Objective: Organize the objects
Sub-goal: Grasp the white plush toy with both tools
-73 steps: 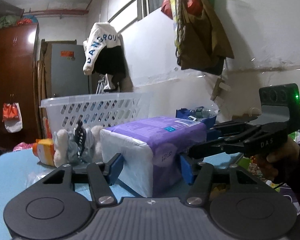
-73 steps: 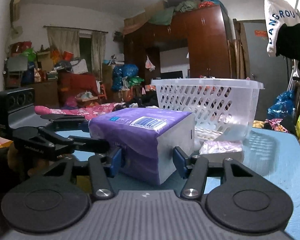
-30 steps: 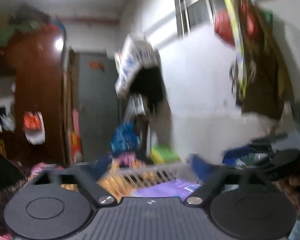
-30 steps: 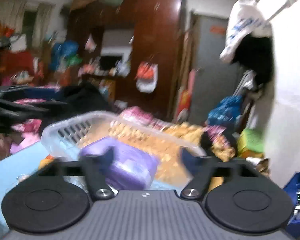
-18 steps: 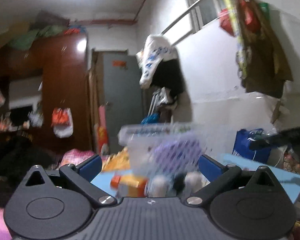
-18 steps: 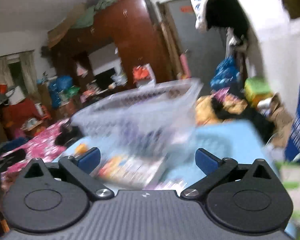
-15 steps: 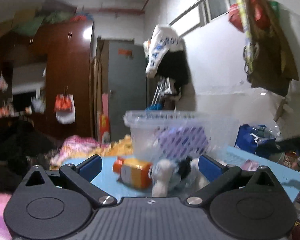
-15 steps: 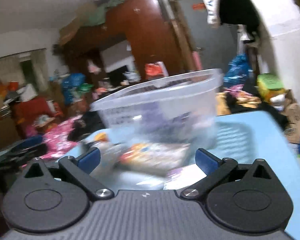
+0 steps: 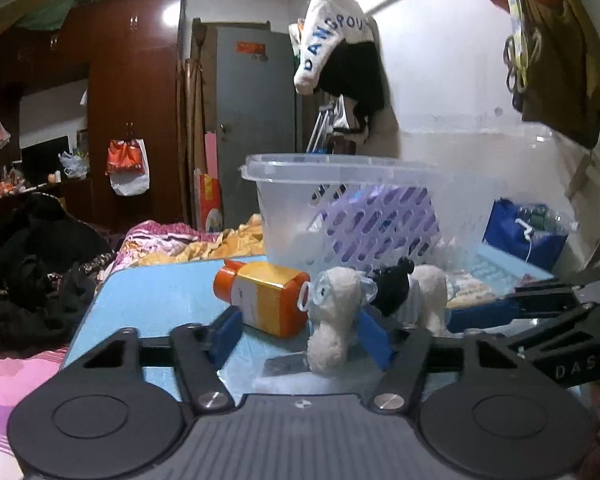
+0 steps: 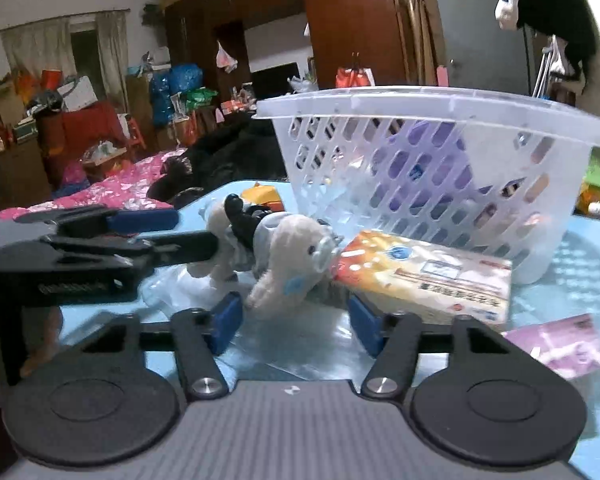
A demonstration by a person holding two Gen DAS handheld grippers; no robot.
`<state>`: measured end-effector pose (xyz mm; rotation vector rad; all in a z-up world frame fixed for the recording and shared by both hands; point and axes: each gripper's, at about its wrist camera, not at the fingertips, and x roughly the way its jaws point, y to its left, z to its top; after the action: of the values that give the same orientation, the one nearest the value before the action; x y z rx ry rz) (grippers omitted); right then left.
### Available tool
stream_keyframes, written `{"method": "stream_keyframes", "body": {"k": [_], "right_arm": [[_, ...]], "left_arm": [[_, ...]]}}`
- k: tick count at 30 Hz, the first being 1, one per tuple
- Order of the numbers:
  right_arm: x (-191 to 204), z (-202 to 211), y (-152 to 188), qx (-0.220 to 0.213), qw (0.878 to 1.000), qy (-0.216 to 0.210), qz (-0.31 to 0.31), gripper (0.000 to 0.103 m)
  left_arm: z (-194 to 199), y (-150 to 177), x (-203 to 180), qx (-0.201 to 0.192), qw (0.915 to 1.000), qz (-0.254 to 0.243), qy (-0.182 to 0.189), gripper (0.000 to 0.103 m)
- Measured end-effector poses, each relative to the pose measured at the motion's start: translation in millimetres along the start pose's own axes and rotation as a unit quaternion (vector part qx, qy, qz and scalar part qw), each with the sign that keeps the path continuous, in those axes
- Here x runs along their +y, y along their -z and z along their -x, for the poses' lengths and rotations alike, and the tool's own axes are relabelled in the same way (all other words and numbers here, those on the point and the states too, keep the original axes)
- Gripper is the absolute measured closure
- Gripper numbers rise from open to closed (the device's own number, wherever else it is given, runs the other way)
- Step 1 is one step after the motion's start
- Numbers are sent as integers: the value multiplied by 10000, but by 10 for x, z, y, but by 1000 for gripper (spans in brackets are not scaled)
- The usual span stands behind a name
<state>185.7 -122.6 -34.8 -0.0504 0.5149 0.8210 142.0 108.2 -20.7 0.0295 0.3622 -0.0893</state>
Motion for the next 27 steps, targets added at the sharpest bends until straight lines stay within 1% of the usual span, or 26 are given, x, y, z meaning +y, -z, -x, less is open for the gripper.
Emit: {"method": "stream_keyframes", "body": {"k": [4, 5, 6, 7, 8, 9, 10, 11, 12, 14, 16, 20, 22, 27], "right_arm": [[67, -14, -30, -94, 9998, 162, 77, 43], [71, -36, -32, -62, 9998, 175, 71, 48], [70, -49, -27, -18, 9998, 172, 58, 58], [66, -59, -23, 21, 9998, 173, 30, 64], [69, -68, -24, 39, 9998, 178, 3, 66], [58, -53, -17, 31, 9998, 183, -21, 71], [56, -32, -6, 8, 9998, 191, -32, 78], [61, -31, -3, -13, 9998, 215, -31, 80], [85, -36, -3, -44, 9997, 246, -11, 82], [99, 7, 16, -160, 9995, 286, 28, 84], [97, 42, 27, -277, 9992, 284, 38, 85], [92, 145, 48, -627, 9978, 230, 63, 86], [120, 219, 68, -849, 9960, 228, 181, 86], [142, 358, 113, -1106, 9928, 229, 394, 86]], "left_arm": [[-66, -18, -35, 154, 9999, -2, 50, 47], [-72, -16, -58, 168, 9998, -35, 84, 48], [-85, -16, -86, 204, 9997, -88, 97, 48], [-109, -14, -133, 281, 9994, -181, 48, 49], [-133, -14, -166, 372, 9990, -264, -30, 52], [-148, -17, -192, 438, 9986, -302, -60, 60], [-156, -17, -202, 483, 9983, -313, -49, 66], [-152, -12, -203, 494, 9983, -303, -15, 77], [-139, -10, -209, 479, 9984, -292, -1, 81], [-87, 7, -225, 369, 9988, -307, -36, 83], [-25, 19, -241, 168, 9992, -361, -74, 84], [181, 69, -299, -486, 9976, -487, -121, 85], [241, 81, -301, -669, 9968, -423, -49, 85], [381, 127, -389, -1122, 9924, -500, 105, 85]]}}
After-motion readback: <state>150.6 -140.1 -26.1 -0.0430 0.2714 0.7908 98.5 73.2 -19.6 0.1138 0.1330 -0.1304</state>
